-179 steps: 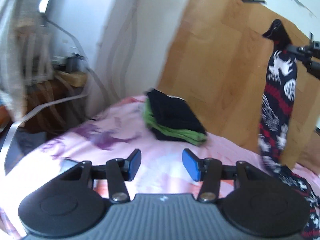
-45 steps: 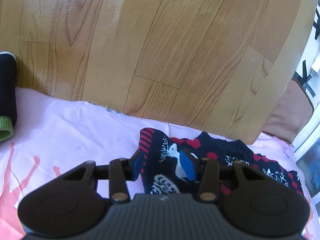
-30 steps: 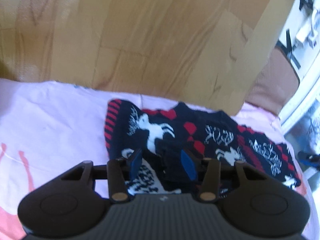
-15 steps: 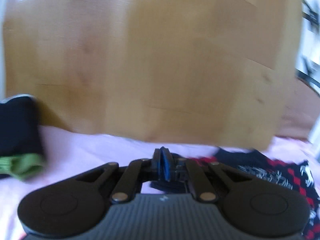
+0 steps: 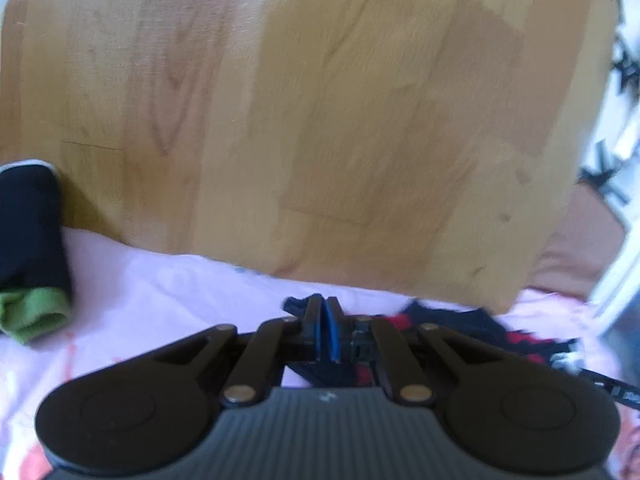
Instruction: Fold small clothes
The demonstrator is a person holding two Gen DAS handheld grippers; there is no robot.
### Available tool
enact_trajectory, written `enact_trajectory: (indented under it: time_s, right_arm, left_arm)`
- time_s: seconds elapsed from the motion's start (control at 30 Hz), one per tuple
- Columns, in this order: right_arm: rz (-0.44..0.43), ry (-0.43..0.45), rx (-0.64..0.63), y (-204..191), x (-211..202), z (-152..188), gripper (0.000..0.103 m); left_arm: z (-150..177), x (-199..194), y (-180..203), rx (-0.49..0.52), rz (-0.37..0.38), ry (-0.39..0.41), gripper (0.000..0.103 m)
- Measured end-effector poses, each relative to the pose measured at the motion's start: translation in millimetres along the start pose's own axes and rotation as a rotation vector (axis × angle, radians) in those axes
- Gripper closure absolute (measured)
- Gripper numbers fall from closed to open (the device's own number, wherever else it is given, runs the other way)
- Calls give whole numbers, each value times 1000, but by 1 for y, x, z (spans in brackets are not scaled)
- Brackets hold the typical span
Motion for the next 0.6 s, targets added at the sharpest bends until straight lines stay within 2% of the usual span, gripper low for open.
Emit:
enact_trajectory:
  time_s: [0.07, 0.13, 0.17, 0.2, 0.23, 0.3, 0.33, 0.4, 0.5, 0.6]
  right_arm:
    - [-43, 36, -27, -19, -8, -5, 63]
    - [-61, 71, -35, -30, -12, -7, 63]
    - [-63, 76, -20, -31, -11, -6, 63]
    - [-62, 68, 3, -30, -9, -4, 63]
    - [-57, 53, 21, -29, -5, -2, 63]
    - [-46, 20, 51, -26, -1, 5, 62]
    - [-53, 10, 64, -25, -2, 8, 62]
    - [-80, -2, 85, -27, -8, 11, 62]
    - [-151, -40, 125, -35, -8, 15, 62]
    - [-230, -99, 180, -50, 0, 20, 58]
  left_arm:
    - [-2, -7, 26, 24, 73, 28, 99]
    - [9, -15, 70, 83, 205, 36, 98]
    - [22, -18, 98, 147, 304, 7, 95]
    - [35, -20, 120, 209, 373, -22, 90]
    - [45, -22, 134, 264, 407, -43, 84]
    - [48, -25, 136, 301, 399, -42, 81]
    - [40, -26, 124, 258, 389, -26, 77]
    - [17, -26, 86, 101, 353, 2, 69]
    - [-2, -16, 37, -80, 285, 13, 71]
    - [-3, -2, 7, -158, 208, -7, 71]
Point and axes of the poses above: each gripper's, at about its wrist camera, not at the fingertips, and x roughly the way its jaws point, y to its right, z to its underside, the point moved 9 cm from there along x, roughly the way its jaws point, and after that the axes turned 3 degrees about x, right-handed, at the moved point
